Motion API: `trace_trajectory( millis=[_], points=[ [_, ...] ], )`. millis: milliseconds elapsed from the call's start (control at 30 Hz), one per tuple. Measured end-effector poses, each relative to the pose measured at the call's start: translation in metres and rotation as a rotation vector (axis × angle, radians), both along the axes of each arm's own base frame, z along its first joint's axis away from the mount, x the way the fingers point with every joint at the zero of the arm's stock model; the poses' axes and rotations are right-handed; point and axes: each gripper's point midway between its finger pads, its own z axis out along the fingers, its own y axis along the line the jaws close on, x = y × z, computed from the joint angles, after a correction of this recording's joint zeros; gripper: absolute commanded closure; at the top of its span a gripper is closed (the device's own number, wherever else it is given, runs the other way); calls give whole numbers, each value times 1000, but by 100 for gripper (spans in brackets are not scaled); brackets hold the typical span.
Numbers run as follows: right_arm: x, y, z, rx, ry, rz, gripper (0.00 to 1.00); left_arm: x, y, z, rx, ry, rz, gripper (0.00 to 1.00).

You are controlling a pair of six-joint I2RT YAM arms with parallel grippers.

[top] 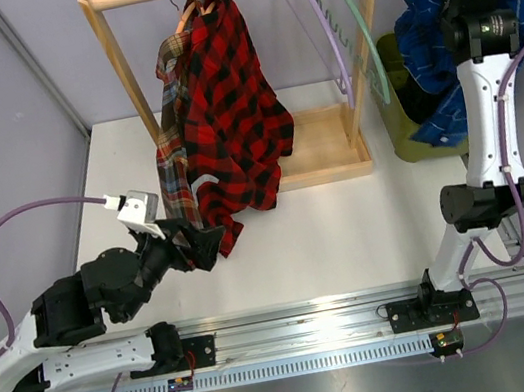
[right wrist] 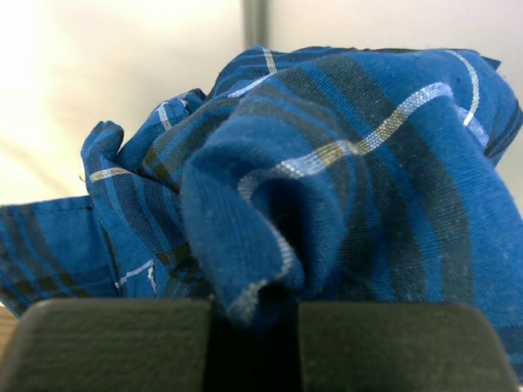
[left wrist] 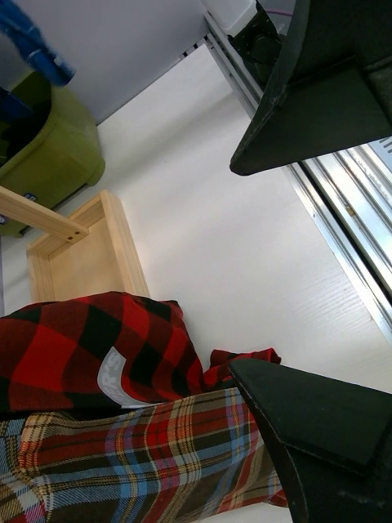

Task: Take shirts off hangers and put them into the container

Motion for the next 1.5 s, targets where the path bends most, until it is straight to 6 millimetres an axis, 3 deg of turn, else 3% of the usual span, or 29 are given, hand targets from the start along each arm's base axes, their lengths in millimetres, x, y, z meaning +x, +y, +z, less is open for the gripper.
trace_trajectory(
  millis=[100, 233, 367, 467, 567, 733, 833, 900, 1000, 1233, 1500],
  points=[
    [17, -2, -10, 37, 1, 34, 100, 1, -3, -5, 26, 6, 3, 1],
    [30, -9, 15, 55, -101, 71, 100, 3, -10, -11, 56, 13, 3, 1],
    [37, -33, 32, 72, -196, 66, 100, 3, -11, -13, 67, 18, 3, 1],
    [57, -53, 20, 92, -213, 54, 100, 3, -11, -15, 67, 25, 6, 1],
    [89, -66, -27, 139, -150, 57, 100, 2, -10, -16, 64, 32, 9, 1],
    [147, -66, -162, 269, 70, 106, 100, 2, -11, -16, 52, 44, 13, 1],
    [157, -61, -244, 351, 215, 110, 100, 2, -11, -17, 46, 52, 17, 1],
    [152, -58, -279, 389, 284, 100, 100, 2, -11, -19, 45, 56, 18, 1],
    [144, -59, -304, 408, 336, 65, 100, 2, -12, -22, 53, 60, 19, 1],
    [138, -67, -301, 436, 345, -29, 100, 2, -18, -27, 71, 65, 16, 1],
    [127, -58, -376, 525, 482, -64, 100, 2, -15, -28, 64, 66, 16, 1]
  ],
)
